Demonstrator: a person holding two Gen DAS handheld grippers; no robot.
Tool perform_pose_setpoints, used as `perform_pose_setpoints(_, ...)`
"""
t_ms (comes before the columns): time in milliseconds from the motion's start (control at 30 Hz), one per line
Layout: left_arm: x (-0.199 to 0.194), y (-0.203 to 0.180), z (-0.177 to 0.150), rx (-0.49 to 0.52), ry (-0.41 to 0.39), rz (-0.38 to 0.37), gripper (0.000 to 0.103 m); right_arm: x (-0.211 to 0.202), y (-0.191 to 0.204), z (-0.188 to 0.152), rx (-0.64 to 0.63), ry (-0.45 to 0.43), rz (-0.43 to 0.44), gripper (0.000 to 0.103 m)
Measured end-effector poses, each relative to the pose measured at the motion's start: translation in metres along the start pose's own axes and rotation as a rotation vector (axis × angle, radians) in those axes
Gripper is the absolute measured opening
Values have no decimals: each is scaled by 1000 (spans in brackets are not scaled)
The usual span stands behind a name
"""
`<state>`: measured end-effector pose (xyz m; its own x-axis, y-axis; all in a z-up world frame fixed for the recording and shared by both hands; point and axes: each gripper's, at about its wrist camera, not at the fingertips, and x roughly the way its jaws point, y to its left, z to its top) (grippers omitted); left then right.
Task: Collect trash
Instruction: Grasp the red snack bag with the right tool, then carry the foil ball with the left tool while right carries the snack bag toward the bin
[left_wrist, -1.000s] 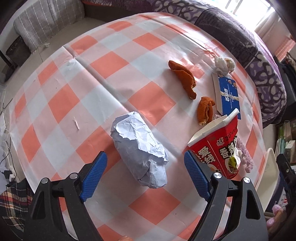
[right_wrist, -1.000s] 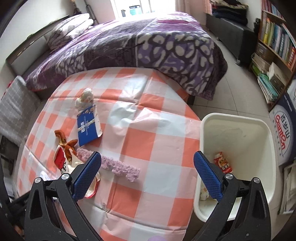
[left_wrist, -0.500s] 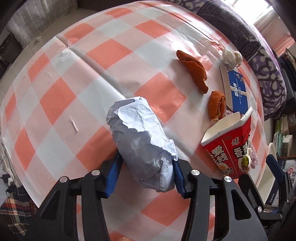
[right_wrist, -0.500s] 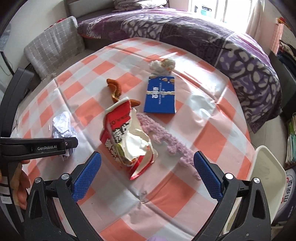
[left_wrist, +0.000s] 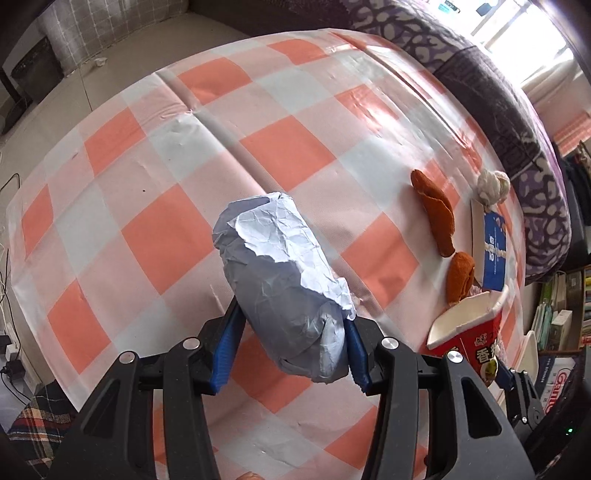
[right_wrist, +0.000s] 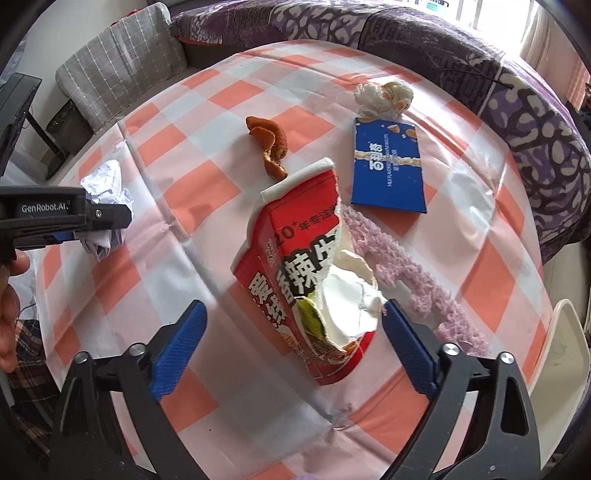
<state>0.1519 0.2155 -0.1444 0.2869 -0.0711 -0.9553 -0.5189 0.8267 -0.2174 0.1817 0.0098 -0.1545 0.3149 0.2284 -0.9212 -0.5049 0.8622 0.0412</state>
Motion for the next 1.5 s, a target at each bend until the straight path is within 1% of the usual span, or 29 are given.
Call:
perform_pose_setpoints(33,0,3,2,-10,1,-3,50,3,2,1,-1,7,-6,68)
perform_pose_setpoints(67,1,6,4,-18,3,-5,50,5,3,2,4,7,-16,56)
perform_pose_setpoints(100,1,9,5,-25,4,-6,50,5,2,3,12,-3,-20,50)
perform_pose_setpoints(167,1,17,7,-36,3,-4,50,4,-1,7,51,-22,-1,22)
perform_pose_setpoints(200,1,21,7,-39,1,-2,50,4,-4,9,79,-27,18,21)
perform_pose_setpoints(267,2,25,9,-46,-3,4,50,4,-9,11,117,-43,21,18)
perform_pose_setpoints(367,2,29,11,-59,-8,3,50,3,-12,14,159,-68,35,17)
perform_pose_setpoints(433,0,30,13,-65,-23,-1,50,-1,-15,16,180,-93,46,14)
perform_pose_setpoints(500,-4,29,15,-63,-53,1,50,-8,-17,18,192,-132,50,11)
perform_pose_setpoints(767,-29,16,21,-14,-218,34,50,-38,-19,26,232,-272,76,8)
perform_pose_setpoints(900,-38,12,22,2,-271,40,50,-51,-22,28,251,-327,91,7)
perform_pose_setpoints(1133,-41,10,22,10,-282,35,50,-55,-24,28,268,-344,99,7)
perform_pose_setpoints(1233,-43,9,22,6,-288,29,50,-59,-25,28,273,-365,97,7)
perform_pose_setpoints(1500,-62,-5,21,47,-366,46,50,-82,-25,26,276,-460,79,6)
